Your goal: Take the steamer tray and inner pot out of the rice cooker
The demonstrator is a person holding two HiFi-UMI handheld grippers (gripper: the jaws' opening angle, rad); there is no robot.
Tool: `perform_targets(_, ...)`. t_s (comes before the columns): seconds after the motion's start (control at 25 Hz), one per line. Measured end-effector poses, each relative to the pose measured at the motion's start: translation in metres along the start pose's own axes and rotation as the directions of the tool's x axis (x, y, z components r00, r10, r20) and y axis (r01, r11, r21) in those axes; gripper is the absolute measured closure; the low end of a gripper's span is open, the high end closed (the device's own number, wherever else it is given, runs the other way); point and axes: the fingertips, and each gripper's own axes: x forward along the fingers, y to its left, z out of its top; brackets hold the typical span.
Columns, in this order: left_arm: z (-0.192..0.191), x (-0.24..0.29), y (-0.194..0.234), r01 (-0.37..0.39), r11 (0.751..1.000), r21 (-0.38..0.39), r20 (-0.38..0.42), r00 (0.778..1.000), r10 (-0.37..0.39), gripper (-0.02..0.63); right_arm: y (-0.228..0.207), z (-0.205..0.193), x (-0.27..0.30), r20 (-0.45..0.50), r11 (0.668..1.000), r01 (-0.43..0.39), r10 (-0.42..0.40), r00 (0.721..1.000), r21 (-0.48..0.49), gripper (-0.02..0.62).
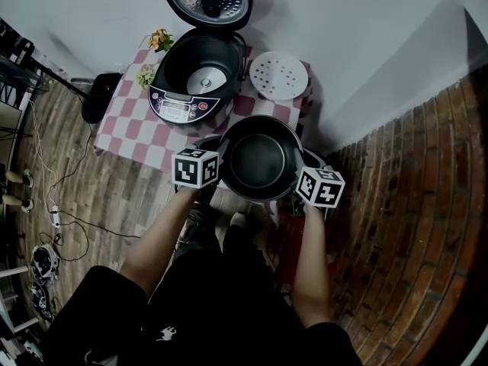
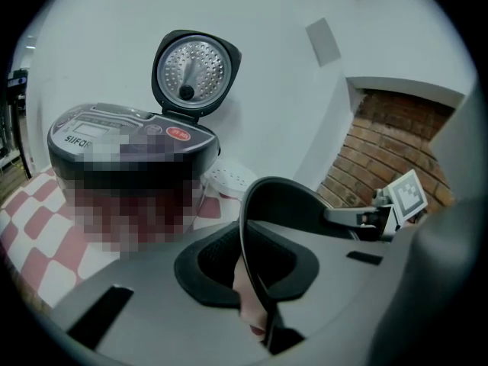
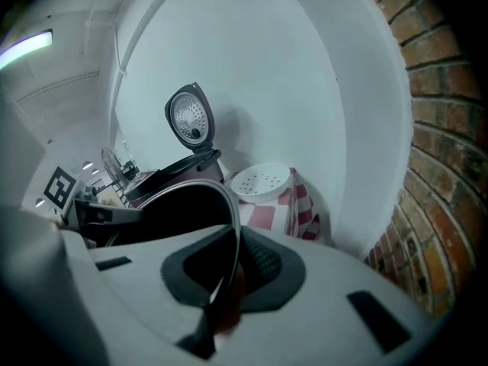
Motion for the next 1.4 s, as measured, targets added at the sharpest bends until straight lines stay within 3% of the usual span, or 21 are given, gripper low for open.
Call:
perform_targets(0.28, -0.013, 0.013, 0.013, 0.019, 0.999, -0.037, -0.034, 0.999, -0.021, 0.574, -0.002, -0.011, 0.016, -0.042, 1.0, 0.007, -0.007, 0.999, -0.007, 0.571)
perform_targets(0.68, -0.011, 0.025, 0.02, 0.039, 0.998, -0.057, -0.022, 0.999, -0.041, 0.569, -0.008, -0.01, 0.028, -0.042, 1.0, -0.001, 0.001, 0.999, -0.006, 0.571)
perform_targets(1.04, -0.011, 0.026, 0.025, 0.092, 0.978, -0.188, 0.038, 0.996, -0.086, 0.539, -0.009, -0.01, 0.028, 0.019, 0.994, -0.069, 0.068, 0.998, 0.083, 0.555)
perform_targets(1.16, -0.01, 0.018, 0.027, 0.076, 0.981, -0.177, 0.048, 0.996, -0.069, 0.457, -0.007, -0.004, 0.025, 0.042, 0.996, -0.073, 0.071, 0.997, 0.045, 0.496)
perform_targets(1.28, -0.01, 0.0, 0.028, 0.053, 0.99, -0.132, 0.054, 0.997, -0.047, 0.454, 0.0, 0.001, 0.019, 0.053, 0.995, -0.097, 0.096, 0.994, 0.012, 0.437)
perform_targets(1.4, -0.008, -0.021, 0.028, 0.03, 0.996, -0.088, 0.075, 0.997, -0.024, 0.456, 0.003, 0.005, 0.008, 0.07, 0.996, -0.089, 0.09, 0.993, -0.015, 0.433)
